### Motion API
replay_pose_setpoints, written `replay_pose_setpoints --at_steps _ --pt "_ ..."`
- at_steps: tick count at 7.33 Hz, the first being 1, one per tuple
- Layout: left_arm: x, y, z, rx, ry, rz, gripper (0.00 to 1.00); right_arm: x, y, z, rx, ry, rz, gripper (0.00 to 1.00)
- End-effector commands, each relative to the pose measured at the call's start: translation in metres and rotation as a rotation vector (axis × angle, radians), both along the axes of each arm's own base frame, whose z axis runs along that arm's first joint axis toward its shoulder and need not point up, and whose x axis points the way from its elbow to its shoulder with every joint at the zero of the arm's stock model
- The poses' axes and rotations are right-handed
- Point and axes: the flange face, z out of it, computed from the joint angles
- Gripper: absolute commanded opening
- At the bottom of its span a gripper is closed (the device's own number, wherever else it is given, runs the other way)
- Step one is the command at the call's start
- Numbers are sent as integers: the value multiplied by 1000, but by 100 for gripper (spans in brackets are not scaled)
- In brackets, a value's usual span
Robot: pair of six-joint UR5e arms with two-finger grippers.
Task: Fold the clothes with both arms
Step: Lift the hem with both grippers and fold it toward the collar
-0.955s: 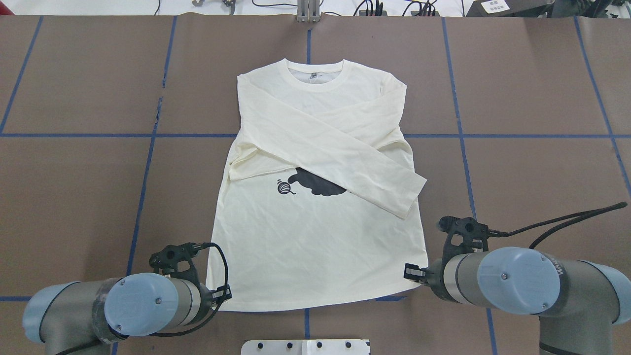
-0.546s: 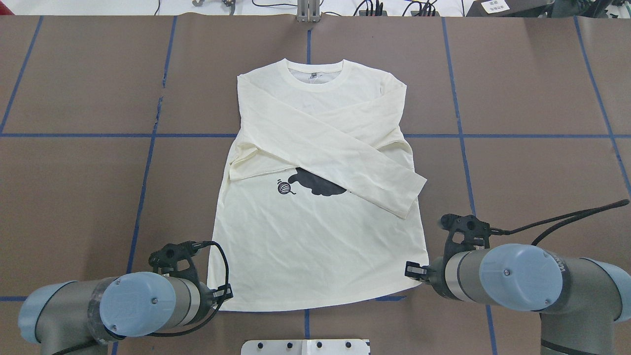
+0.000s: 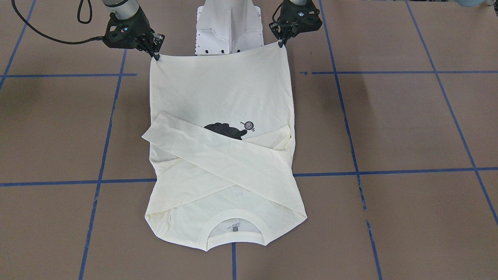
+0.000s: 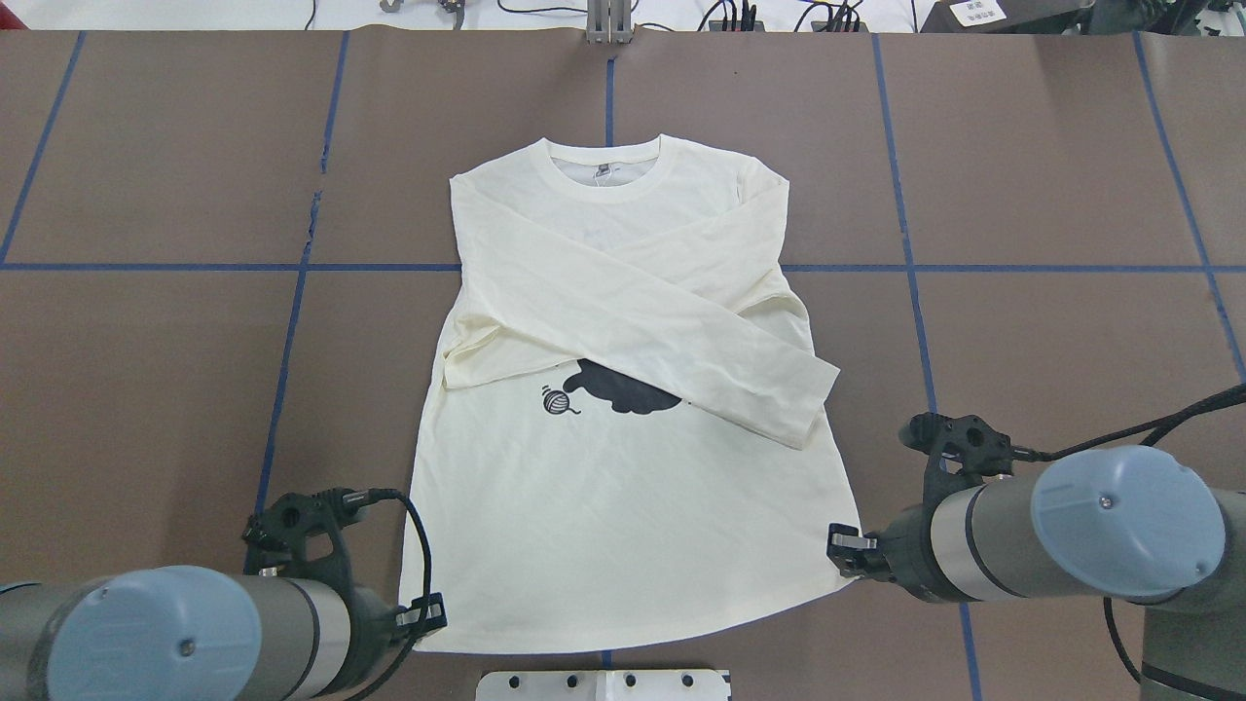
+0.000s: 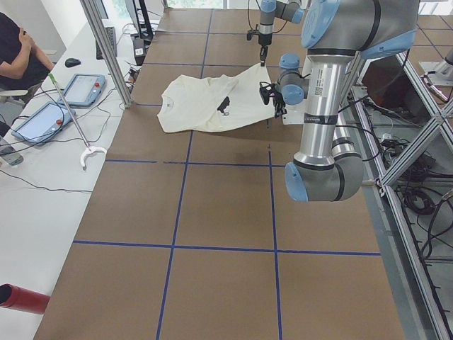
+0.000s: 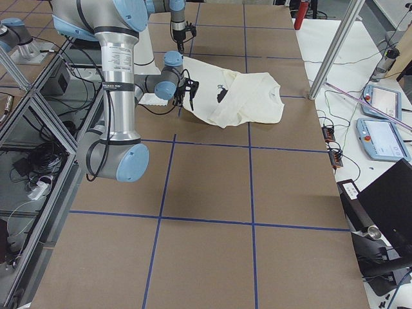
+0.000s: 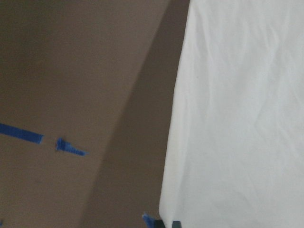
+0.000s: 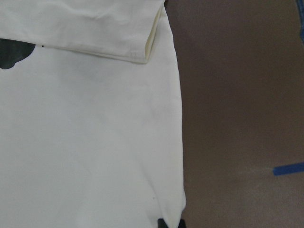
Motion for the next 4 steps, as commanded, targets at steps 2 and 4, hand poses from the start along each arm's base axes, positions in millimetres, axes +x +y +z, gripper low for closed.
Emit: replay_pose_setpoints --at_steps 2,4 --pt "-31 60 -32 -7 22 133 0 41 34 -19 -113 -66 -179 0" --pt "-33 50 -29 8 15 124 0 30 27 -17 -111 -64 -177 0"
